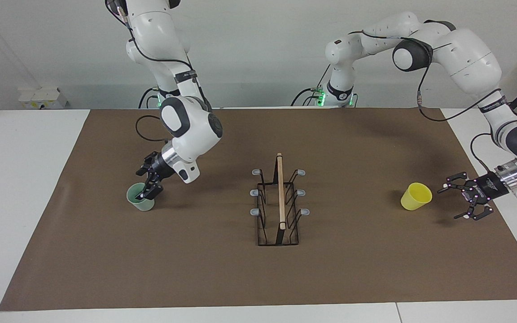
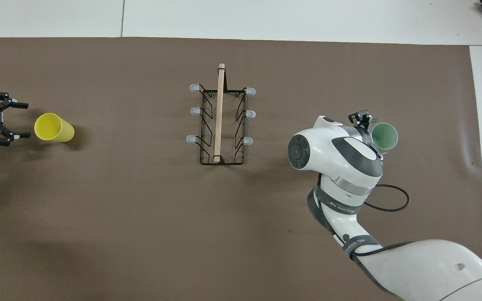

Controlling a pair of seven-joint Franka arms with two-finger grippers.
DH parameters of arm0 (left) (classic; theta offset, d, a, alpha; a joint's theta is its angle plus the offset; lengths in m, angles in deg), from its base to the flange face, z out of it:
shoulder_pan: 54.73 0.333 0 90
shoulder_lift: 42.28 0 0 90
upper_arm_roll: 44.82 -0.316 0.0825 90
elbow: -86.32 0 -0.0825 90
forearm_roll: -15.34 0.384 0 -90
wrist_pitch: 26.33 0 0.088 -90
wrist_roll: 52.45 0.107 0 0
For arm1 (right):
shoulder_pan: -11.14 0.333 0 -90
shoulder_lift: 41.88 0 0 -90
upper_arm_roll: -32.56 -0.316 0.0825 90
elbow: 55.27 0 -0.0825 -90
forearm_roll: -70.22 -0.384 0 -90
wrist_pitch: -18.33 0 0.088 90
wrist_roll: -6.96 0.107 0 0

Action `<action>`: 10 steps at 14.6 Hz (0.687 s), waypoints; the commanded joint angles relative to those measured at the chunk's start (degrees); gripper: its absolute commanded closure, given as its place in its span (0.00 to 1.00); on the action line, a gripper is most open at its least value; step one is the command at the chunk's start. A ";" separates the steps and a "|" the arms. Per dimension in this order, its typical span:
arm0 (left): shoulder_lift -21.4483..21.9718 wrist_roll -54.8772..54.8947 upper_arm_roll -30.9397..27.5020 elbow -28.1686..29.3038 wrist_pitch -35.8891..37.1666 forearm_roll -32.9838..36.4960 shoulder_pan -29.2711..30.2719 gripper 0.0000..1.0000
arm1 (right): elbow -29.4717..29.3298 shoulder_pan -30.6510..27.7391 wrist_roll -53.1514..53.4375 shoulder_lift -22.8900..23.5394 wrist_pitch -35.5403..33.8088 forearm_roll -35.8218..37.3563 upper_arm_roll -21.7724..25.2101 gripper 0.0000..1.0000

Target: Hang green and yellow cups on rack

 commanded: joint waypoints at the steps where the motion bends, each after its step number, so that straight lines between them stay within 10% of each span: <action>1: 5.59 2.78 0.46 10.00 -1.56 -2.92 0.36 0.00 | 0.29 -0.33 1.79 0.59 0.63 1.79 0.07 0.00; 10: 12.01 11.48 0.46 30.48 -11.49 -20.14 -1.12 0.00 | 2.84 1.08 9.97 2.26 2.92 3.97 0.07 0.00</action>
